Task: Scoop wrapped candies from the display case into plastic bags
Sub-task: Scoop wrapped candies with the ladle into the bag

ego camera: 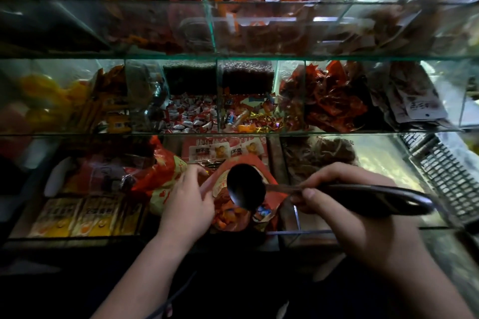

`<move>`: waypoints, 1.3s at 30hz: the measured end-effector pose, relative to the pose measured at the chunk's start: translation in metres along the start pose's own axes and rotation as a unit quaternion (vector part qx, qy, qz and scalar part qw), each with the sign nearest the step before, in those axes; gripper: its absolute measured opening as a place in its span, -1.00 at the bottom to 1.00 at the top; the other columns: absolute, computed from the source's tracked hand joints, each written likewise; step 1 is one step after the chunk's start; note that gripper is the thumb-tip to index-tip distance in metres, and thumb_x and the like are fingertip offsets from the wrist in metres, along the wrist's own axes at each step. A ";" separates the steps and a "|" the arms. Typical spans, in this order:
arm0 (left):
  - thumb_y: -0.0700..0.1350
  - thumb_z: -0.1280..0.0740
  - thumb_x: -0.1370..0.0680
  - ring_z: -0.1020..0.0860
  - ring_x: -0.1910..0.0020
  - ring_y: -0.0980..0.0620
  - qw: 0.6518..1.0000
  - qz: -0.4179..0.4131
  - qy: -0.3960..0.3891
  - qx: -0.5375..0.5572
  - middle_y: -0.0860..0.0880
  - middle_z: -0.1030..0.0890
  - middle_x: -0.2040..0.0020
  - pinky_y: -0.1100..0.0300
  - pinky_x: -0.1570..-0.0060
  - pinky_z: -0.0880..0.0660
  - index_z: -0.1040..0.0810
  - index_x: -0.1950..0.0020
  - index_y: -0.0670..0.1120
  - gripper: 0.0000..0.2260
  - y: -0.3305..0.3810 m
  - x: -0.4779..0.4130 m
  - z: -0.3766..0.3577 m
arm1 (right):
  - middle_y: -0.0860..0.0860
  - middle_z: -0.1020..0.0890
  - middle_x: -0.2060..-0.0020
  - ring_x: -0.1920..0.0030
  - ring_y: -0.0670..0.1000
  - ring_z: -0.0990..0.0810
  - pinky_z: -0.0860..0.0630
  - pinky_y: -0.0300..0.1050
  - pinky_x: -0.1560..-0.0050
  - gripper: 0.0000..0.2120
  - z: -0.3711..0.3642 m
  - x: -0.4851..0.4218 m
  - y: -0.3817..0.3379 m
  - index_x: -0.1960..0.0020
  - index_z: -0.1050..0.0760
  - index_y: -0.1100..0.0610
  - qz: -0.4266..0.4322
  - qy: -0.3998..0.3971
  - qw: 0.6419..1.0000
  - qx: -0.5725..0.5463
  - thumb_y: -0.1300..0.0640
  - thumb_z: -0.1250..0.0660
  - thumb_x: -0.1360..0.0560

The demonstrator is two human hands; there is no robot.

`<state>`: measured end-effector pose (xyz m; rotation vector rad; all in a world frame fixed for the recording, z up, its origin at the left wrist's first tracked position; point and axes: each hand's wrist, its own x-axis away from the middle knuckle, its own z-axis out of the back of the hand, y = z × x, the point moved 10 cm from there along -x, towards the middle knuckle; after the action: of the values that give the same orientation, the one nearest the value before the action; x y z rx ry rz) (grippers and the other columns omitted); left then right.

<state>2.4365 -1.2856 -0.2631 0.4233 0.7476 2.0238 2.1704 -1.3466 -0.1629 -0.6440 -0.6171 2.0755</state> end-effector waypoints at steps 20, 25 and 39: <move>-0.17 -0.23 -0.67 -0.59 0.26 0.14 0.997 -0.013 -0.012 0.077 0.10 -0.65 -0.19 0.42 0.43 -0.41 -0.15 -0.55 0.39 -0.40 -0.015 0.014 -0.013 | -0.10 -0.69 0.22 0.12 -0.11 -0.66 -0.58 -0.18 0.08 -0.91 -0.128 -0.032 0.041 0.18 -0.67 -0.07 -0.236 -0.092 0.956 -0.147 -0.01 -0.46 -0.50; -0.20 -0.24 -0.66 -0.61 0.20 0.26 0.996 -0.002 -0.001 0.087 0.02 -0.70 -0.03 0.43 0.54 -0.35 -0.18 -0.56 0.35 -0.40 -0.019 0.016 -0.008 | 0.12 -0.73 0.35 0.29 0.09 -0.75 -0.67 -0.04 0.29 -0.84 -0.121 -0.019 0.059 0.22 -0.66 0.18 -0.370 0.039 0.849 -0.375 0.11 -0.49 -0.48; -0.20 -0.26 -0.65 -0.46 0.50 0.28 0.998 0.007 -0.007 0.069 0.13 -0.66 0.04 0.43 0.59 -0.28 -0.15 -0.58 0.32 -0.38 -0.013 0.016 -0.008 | 0.38 -0.69 0.23 0.24 0.32 -0.74 -0.66 -0.07 0.35 -0.82 -0.094 0.005 0.073 0.09 -0.59 0.34 -0.390 0.057 0.779 -0.488 0.20 -0.42 -0.56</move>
<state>2.4313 -1.2697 -0.2775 0.5240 0.8812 1.9862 2.1854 -1.3622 -0.2803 -0.8552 -1.5986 0.8190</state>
